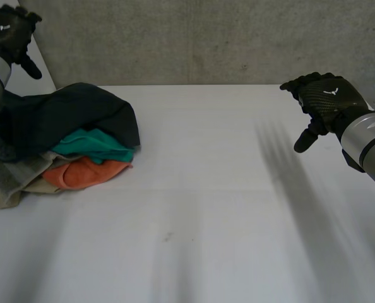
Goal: Fold the laundry.
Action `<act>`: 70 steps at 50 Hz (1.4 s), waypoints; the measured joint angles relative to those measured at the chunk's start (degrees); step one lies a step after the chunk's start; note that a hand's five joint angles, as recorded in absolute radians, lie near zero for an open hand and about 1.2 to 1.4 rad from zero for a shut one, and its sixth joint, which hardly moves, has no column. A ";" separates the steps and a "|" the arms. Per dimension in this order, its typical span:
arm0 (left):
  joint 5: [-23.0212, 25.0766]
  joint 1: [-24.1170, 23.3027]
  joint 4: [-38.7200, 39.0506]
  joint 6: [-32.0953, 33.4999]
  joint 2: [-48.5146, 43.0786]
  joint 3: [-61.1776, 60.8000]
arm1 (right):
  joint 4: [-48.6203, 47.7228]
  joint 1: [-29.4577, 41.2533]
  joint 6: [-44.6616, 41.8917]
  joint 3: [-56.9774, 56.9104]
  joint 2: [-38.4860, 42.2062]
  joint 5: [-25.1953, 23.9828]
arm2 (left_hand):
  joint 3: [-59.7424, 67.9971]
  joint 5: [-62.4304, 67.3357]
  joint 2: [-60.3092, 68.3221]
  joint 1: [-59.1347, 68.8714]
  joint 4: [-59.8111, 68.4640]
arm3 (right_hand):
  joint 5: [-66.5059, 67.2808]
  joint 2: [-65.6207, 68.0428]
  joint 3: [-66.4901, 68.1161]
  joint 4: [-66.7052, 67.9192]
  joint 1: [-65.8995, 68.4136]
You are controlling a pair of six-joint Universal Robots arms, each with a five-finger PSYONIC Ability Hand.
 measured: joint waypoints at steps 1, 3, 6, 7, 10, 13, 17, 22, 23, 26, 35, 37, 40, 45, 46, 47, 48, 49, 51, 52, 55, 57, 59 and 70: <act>0.11 -0.22 -0.25 -0.01 0.76 -0.21 | 0.00 0.02 -0.01 0.00 0.08 -0.09 | 0.00 0.00 0.00 0.00 0.00 | 0.00 0.00 0.00 0.00 0.00; 0.36 -0.62 -1.31 -0.05 2.29 -0.59 | 0.02 0.04 -0.04 0.00 0.21 -0.20 | 0.00 0.01 0.00 0.00 0.00 | 0.00 0.00 0.00 0.00 0.00; 0.71 -1.00 -5.16 -0.04 4.28 -0.79 | 0.05 0.02 -0.09 0.00 0.30 -0.23 | 0.00 0.01 0.00 0.00 0.00 | 0.00 0.00 0.00 0.00 0.00; 0.82 -1.07 -6.94 -0.04 4.78 -0.75 | 0.05 0.01 -0.11 0.00 0.32 -0.23 | 0.00 0.01 0.00 0.00 0.00 | 0.00 0.00 0.00 0.00 0.00; 1.07 -1.19 -13.27 -0.04 5.92 -0.42 | 0.06 -0.05 -0.14 0.01 0.33 -0.20 | 0.00 0.01 0.00 0.00 0.00 | -0.02 0.00 0.00 0.00 0.00; 1.17 -1.15 -19.93 -0.10 6.14 -0.06 | 0.09 -0.10 -0.15 0.04 0.41 -0.16 | 0.00 0.01 0.00 0.00 0.00 | 0.00 0.00 0.00 0.00 0.01; 1.13 -0.95 -25.22 -0.21 5.17 0.13 | 0.15 -0.06 -0.16 0.04 0.66 -0.12 | 0.00 0.01 0.02 0.05 0.08 | 0.00 0.00 0.00 0.00 0.00; 0.60 -0.35 -27.11 -0.21 2.22 -0.09 | 0.26 0.12 -0.25 0.27 1.02 -0.09 | 0.00 0.01 0.09 0.10 0.12 | 0.00 0.00 0.00 0.00 0.00; 0.48 -0.15 -27.08 -0.18 1.37 -0.13 | 0.27 0.15 -0.30 0.36 1.07 -0.08 | 0.00 0.01 0.08 0.06 0.11 | 0.00 0.00 0.00 0.00 0.00; 0.23 0.49 -26.65 -0.08 -1.10 -0.26 | 0.31 0.22 -0.56 0.67 1.12 -0.06 | 0.00 0.01 0.06 0.02 0.11 | 0.00 0.00 0.00 0.00 0.00; 0.13 1.43 -22.40 -0.18 -5.07 0.95 | 0.08 -0.29 -1.61 1.85 0.97 -0.09 | 47.67 43.78 48.27 46.05 48.49 | 0.00 0.00 0.00 0.00 0.00; -0.70 1.09 -22.15 -0.39 -4.31 1.38 | 0.03 -0.51 -1.67 1.88 0.78 -0.11 | 53.78 51.36 55.21 50.69 55.92 | 0.00 0.00 0.00 0.00 0.01; -2.56 -0.52 -21.28 -1.87 0.10 1.80 | -0.03 -1.08 -1.68 1.79 0.16 -0.10 | 53.79 51.51 55.71 50.83 55.95 | 0.00 0.00 0.00 0.00 0.00; -3.34 -4.37 -17.15 -7.17 8.45 1.33 | -0.09 -2.06 -1.58 1.48 -0.45 -0.09 | 54.48 52.10 56.44 51.83 56.39 | 0.00 0.00 0.00 0.00 0.00; -3.11 -5.49 -15.89 -8.76 10.27 1.00 | -0.10 -2.33 -1.55 1.34 -0.53 -0.09 | 54.89 53.00 56.57 52.92 56.72 | 0.00 0.00 0.00 0.00 0.00; -2.81 -6.69 -14.58 -10.47 12.08 0.59 | -0.09 -2.48 -1.54 1.25 -0.56 -0.09 | 55.02 53.49 56.66 53.29 56.80 | 0.00 0.00 0.00 0.00 0.00; -2.38 -8.23 -13.01 -12.64 14.13 -0.06 | -0.08 -2.87 -1.51 1.02 -0.61 -0.11 | 55.02 53.73 56.69 53.52 56.91 | 0.00 0.00 0.00 0.00 0.00; -1.93 -9.84 -11.52 -14.83 15.96 -0.83 | -0.06 -3.18 -1.48 0.83 -0.64 -0.12 | 55.02 54.01 56.69 53.54 56.92 | 0.00 0.00 0.00 0.00 0.00; -1.31 -12.85 -9.06 -18.66 18.68 -2.37 | 0.02 -3.96 -1.38 0.35 -0.68 -0.12 | 55.03 54.32 56.70 53.55 56.95 | 0.00 0.00 0.00 0.00 0.00; -1.13 -14.25 -8.12 -20.27 19.60 -3.11 | 0.05 -4.25 -1.31 0.16 -0.68 -0.10 | 55.02 54.33 56.70 53.56 56.95 | 0.00 0.00 0.00 0.00 0.01; -1.14 -18.99 -5.49 -25.07 21.50 -5.63 | 0.17 -5.47 -0.91 -0.57 -0.68 0.02 | 55.35 54.32 56.87 53.65 57.02 | 0.00 0.00 0.00 0.00 0.00; -1.58 -22.88 -3.76 -28.17 21.93 -7.54 | 0.29 -6.32 -0.47 -1.08 -0.67 0.14 | 55.35 54.33 56.87 53.66 57.19 | 0.00 0.00 0.00 0.00 0.00; -2.21 -27.02 -2.04 -30.90 21.54 -9.53 | 0.43 -7.13 0.02 -1.58 -0.62 0.27 | 55.35 54.33 56.87 53.66 57.19 | 0.00 0.00 0.00 0.00 0.01; -0.84 -43.34 3.29 -36.64 8.86 -15.97 | 0.66 -8.65 0.58 -2.58 0.67 0.52 | 43.89 43.31 43.41 42.73 44.72 | 0.00 0.00 0.00 0.00 0.00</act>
